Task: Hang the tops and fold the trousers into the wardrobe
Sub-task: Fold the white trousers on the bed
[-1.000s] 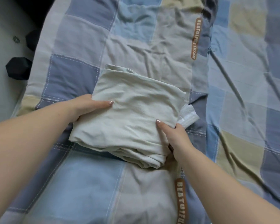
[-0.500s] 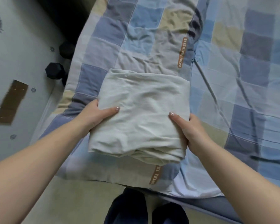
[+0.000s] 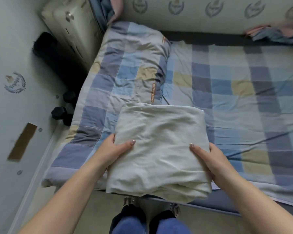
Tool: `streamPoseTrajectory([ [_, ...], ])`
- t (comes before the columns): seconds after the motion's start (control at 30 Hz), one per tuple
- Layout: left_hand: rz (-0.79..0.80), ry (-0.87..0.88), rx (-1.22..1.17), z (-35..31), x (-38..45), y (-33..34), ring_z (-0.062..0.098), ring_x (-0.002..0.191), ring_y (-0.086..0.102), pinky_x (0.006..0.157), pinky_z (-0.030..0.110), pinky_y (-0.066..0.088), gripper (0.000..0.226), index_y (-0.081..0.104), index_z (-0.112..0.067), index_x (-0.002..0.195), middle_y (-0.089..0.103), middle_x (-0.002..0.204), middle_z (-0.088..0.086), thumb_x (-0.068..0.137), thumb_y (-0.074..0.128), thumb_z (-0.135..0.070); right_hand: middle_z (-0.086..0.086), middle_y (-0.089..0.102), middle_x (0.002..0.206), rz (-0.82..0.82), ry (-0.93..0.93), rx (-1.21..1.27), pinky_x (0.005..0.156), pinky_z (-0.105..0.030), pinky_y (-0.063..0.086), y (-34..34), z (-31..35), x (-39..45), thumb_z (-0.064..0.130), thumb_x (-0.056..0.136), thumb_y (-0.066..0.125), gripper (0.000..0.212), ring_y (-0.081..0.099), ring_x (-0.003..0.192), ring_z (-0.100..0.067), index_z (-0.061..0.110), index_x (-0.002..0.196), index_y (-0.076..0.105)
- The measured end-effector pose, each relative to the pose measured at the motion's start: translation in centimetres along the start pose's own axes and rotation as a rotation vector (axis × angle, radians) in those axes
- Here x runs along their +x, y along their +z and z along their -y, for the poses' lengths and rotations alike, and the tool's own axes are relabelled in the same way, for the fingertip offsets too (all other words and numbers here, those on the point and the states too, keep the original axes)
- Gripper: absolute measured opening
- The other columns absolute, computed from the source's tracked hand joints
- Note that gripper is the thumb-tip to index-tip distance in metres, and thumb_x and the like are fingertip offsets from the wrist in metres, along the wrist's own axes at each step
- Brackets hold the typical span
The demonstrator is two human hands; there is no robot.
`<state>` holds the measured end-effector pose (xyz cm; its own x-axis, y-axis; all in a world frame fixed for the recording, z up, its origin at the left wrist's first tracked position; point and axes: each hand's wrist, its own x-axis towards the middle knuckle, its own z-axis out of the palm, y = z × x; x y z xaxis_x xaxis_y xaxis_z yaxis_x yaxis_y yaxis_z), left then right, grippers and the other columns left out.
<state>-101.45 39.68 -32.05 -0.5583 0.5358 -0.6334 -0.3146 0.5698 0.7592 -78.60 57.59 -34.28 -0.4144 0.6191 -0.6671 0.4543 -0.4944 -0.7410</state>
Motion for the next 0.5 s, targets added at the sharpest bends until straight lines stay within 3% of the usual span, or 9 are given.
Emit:
streamPoseTrajectory([
  [0.13, 0.108, 0.072, 0.048, -2.2, -3.5, 0.9, 0.019, 0.094, 0.070, 0.081, 0.037, 0.058, 0.067, 0.056, -0.020, 0.121, 0.070, 0.111, 0.002, 0.060, 0.079, -0.039, -0.006, 0.069, 0.106, -0.094, -0.038, 0.101, 0.081, -0.041, 0.055, -1.9, 0.7, -6.1, 0.032, 0.075, 0.075, 0.045, 0.067, 0.093, -0.025, 0.013, 0.112, 0.057],
  [0.23, 0.197, 0.132, 0.096, -3.5, -5.0, 0.9, 0.019, 0.093, 0.071, 0.083, 0.041, 0.057, 0.065, 0.057, -0.023, 0.119, 0.071, 0.108, 0.002, 0.062, 0.082, -0.038, -0.006, 0.069, 0.107, -0.169, -0.079, 0.154, 0.086, -0.044, 0.054, -2.1, 0.3, -9.7, 0.042, 0.061, 0.077, 0.064, 0.067, 0.096, -0.026, 0.014, 0.115, 0.056],
  [0.43, 0.355, 0.249, 0.210, -5.6, -7.6, -0.2, 0.019, 0.088, 0.071, 0.076, 0.037, 0.057, 0.058, 0.055, -0.024, 0.122, 0.071, 0.105, 0.002, 0.071, 0.082, -0.034, -0.006, 0.070, 0.108, -0.360, -0.130, 0.277, 0.086, -0.043, 0.055, 0.2, -1.7, -17.0, 0.053, 0.056, 0.083, 0.076, 0.068, 0.096, -0.024, 0.013, 0.115, 0.057],
  [0.5, 0.435, 0.269, 0.248, -5.5, -8.4, -0.3, 0.020, 0.087, 0.072, 0.076, 0.038, 0.058, 0.059, 0.056, -0.022, 0.121, 0.072, 0.104, 0.004, 0.069, 0.081, -0.033, -0.007, 0.069, 0.108, -0.439, -0.138, 0.376, 0.083, -0.039, 0.055, 1.5, -3.4, -19.8, 0.041, 0.067, 0.080, 0.063, 0.068, 0.096, -0.023, 0.011, 0.117, 0.057],
])
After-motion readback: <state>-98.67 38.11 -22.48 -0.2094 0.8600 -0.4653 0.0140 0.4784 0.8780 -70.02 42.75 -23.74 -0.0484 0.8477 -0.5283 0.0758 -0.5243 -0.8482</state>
